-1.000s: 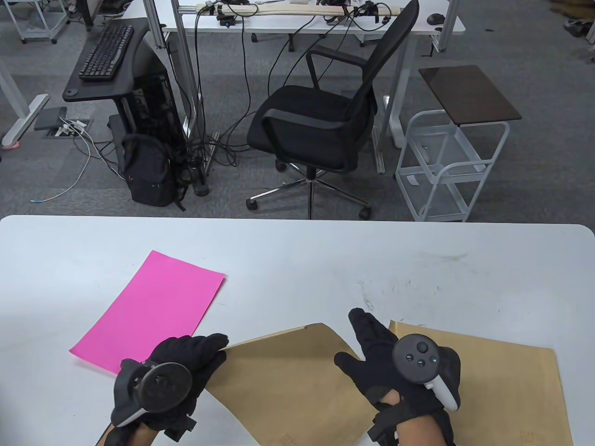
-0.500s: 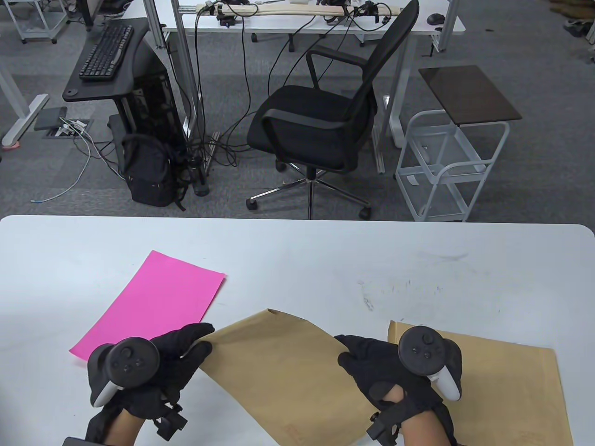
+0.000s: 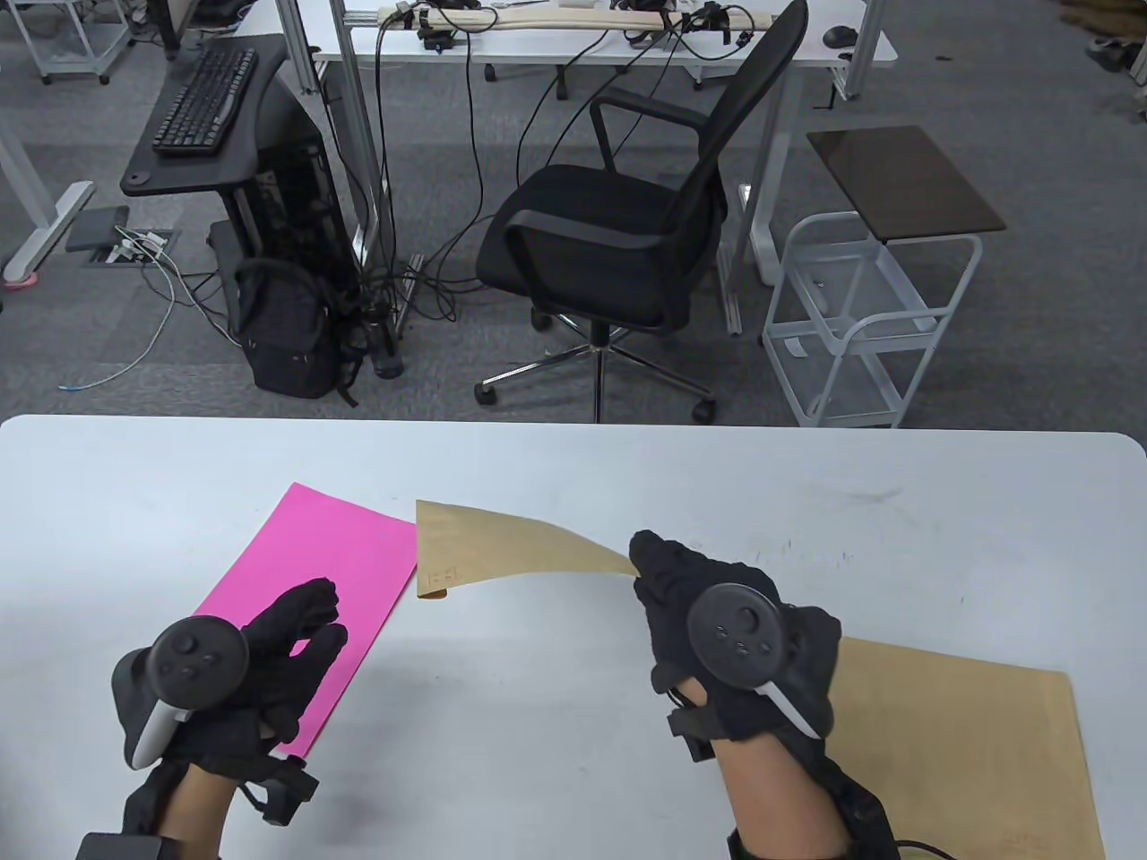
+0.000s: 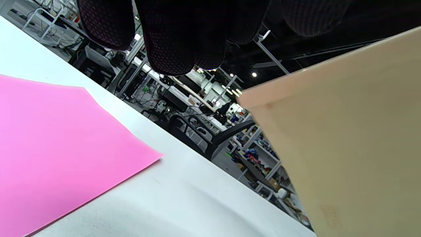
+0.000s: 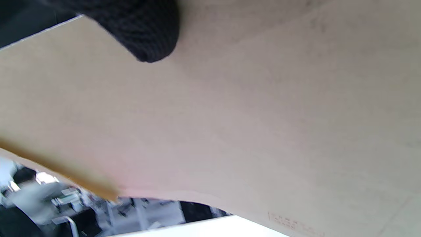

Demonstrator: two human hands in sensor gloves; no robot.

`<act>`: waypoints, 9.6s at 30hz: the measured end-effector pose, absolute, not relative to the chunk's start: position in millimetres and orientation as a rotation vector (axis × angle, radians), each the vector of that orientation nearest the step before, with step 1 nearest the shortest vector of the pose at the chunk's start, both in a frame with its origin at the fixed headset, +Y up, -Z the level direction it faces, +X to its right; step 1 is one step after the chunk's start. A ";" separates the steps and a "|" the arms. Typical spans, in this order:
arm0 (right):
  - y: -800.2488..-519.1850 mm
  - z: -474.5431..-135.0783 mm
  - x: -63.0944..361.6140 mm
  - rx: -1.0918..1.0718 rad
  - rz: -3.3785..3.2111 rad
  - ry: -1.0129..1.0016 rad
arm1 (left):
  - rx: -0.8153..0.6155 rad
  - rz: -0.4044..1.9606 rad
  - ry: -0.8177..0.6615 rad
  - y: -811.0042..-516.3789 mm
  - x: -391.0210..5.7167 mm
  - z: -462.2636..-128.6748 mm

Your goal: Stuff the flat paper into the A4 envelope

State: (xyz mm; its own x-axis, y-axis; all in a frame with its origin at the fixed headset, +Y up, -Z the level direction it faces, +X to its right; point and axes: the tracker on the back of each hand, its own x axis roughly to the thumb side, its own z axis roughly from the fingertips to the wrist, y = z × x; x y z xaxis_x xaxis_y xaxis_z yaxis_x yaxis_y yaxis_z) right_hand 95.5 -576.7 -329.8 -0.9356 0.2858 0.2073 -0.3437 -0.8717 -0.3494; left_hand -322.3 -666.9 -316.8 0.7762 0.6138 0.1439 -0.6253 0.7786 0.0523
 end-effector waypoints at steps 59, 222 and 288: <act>-755.0 -318.4 167.0 -0.706 3.087 0.664 | 0.002 0.616 -0.174 -676.1 -308.1 -319.1; -770.6 -316.7 141.9 -0.216 2.963 0.817 | 0.221 0.663 0.329 -656.5 -401.5 -307.9; -771.3 -315.8 140.8 -0.202 2.953 0.830 | 0.171 0.772 0.459 -670.0 -439.4 -304.0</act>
State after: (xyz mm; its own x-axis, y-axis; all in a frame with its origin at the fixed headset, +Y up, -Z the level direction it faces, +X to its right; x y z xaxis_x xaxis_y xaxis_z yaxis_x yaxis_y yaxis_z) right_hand 140.8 -771.3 -315.8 -0.9891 0.0290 -0.1444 -0.1000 -0.8521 0.5137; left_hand -439.4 -670.0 -304.0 0.6240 0.7054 -0.3363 -0.6321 0.7086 0.3136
